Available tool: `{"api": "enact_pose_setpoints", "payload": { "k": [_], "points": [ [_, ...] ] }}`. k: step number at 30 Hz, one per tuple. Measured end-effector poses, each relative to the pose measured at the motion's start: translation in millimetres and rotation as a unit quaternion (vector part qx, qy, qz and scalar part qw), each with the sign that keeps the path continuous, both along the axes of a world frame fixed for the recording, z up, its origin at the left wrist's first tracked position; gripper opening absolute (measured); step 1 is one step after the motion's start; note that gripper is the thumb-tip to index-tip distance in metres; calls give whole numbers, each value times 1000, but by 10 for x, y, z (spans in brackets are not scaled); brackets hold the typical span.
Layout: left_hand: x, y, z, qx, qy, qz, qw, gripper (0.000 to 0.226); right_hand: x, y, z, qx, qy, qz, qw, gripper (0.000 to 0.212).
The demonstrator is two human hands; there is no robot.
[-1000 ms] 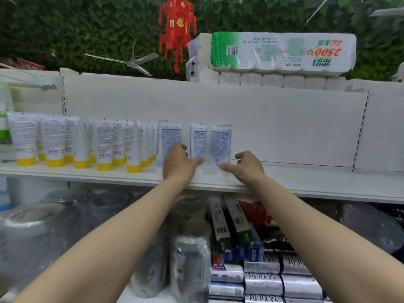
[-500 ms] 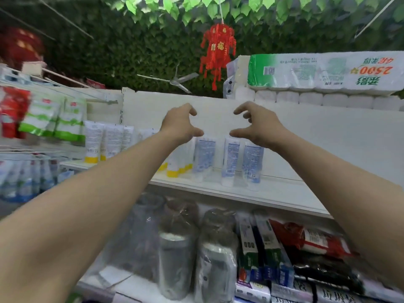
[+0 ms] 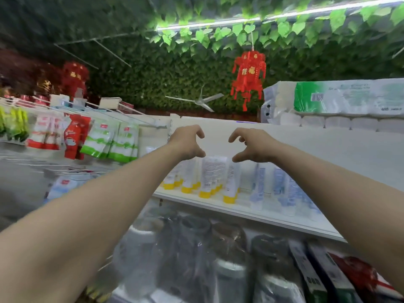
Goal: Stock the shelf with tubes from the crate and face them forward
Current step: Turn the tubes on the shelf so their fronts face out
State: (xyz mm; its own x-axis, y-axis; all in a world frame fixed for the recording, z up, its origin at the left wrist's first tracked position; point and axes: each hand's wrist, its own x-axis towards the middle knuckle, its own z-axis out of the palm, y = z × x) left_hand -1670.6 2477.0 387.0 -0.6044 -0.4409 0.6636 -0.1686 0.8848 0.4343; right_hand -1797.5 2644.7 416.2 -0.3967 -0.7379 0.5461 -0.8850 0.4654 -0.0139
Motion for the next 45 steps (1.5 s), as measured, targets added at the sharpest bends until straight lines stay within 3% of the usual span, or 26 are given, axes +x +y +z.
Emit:
{"api": "enact_pose_setpoints", "payload": {
  "k": [18,37,45],
  "points": [
    [573,-1368,62,-36,29,4,999,54,630,-1266,141,-4,-7,15,1000,58],
    [-458,-3111,531,-79,24,6,997,47,-447,-2920,727,-9,29,-30,999,53],
    [-1022,-3501,404,-68,12,-27,997,46,-874,-3299,613,3,-2,-72,997,53]
  ]
}}
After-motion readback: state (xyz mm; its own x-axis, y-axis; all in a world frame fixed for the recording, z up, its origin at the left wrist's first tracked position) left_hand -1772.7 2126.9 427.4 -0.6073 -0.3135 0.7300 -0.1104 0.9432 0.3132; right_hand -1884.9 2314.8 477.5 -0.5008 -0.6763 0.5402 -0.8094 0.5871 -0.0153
